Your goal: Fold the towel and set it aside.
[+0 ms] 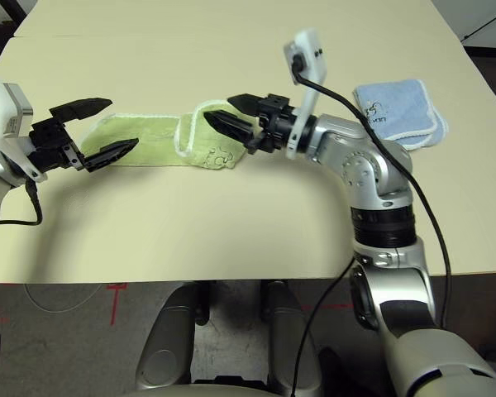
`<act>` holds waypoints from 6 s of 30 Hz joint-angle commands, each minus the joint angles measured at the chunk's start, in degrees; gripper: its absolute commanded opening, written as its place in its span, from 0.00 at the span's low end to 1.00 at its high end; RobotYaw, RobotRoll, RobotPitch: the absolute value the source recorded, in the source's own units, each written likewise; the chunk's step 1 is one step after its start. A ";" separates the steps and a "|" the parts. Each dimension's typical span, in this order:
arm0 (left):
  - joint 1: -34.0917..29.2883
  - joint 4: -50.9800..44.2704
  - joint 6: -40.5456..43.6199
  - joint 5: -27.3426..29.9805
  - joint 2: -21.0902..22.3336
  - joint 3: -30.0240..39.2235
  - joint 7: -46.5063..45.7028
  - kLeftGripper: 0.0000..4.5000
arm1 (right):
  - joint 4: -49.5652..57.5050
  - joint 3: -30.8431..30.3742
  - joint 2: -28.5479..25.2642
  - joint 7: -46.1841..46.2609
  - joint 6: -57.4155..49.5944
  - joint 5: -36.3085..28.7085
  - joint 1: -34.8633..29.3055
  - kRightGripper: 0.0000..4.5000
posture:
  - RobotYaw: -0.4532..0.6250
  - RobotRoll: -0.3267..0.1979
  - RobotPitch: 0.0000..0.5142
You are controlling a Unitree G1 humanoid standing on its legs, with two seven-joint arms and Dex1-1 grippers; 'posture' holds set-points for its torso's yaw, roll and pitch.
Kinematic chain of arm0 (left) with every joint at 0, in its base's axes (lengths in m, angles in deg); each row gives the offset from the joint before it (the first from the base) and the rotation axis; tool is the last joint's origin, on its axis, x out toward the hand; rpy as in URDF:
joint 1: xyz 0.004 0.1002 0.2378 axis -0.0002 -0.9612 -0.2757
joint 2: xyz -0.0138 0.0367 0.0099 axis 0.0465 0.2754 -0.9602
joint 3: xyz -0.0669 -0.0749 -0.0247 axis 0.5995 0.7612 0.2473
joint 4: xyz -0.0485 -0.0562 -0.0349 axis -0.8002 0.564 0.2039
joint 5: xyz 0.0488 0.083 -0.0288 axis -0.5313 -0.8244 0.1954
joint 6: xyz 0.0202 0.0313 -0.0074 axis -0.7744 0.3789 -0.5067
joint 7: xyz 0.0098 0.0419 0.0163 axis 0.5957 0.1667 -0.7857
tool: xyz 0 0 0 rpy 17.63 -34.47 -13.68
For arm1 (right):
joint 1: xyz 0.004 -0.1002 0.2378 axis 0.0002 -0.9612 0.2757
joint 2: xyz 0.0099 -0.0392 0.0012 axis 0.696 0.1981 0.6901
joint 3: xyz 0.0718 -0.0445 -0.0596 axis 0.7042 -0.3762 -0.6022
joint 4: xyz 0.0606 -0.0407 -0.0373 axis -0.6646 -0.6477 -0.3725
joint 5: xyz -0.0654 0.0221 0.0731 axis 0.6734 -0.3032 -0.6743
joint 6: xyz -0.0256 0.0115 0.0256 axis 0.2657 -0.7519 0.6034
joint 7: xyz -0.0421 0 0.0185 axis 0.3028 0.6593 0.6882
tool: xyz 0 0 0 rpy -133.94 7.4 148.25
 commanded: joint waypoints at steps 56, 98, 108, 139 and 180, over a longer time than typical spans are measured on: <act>-0.72 -23.50 72.41 19.95 -25.70 27.83 -53.96 1.00 | -12.48 -2.41 -4.93 -18.78 37.09 11.39 -5.28 0.99 | 0.55 0.62 0.59; 11.49 -11.56 63.03 12.59 -33.88 29.95 -64.44 1.00 | -11.63 -1.92 -7.27 -15.19 37.53 11.48 -6.41 0.99 | 0.49 0.62 0.58; 12.60 -16.01 71.47 16.81 -35.93 30.43 -63.15 1.00 | -13.23 -2.14 -7.08 -14.81 38.45 12.00 -5.90 0.99 | 0.50 0.62 0.58; 10.32 -12.63 59.24 10.29 -31.49 18.78 -60.80 0.00 | -12.43 -2.47 -6.94 -11.97 39.55 13.16 -7.00 1.00 | 0.48 0.62 0.60; 17.66 -25.29 66.08 28.14 -23.18 -3.15 -40.68 0.00 | -14.45 0.10 -9.56 -11.45 39.04 12.93 -9.53 1.00 | 0.45 0.62 0.58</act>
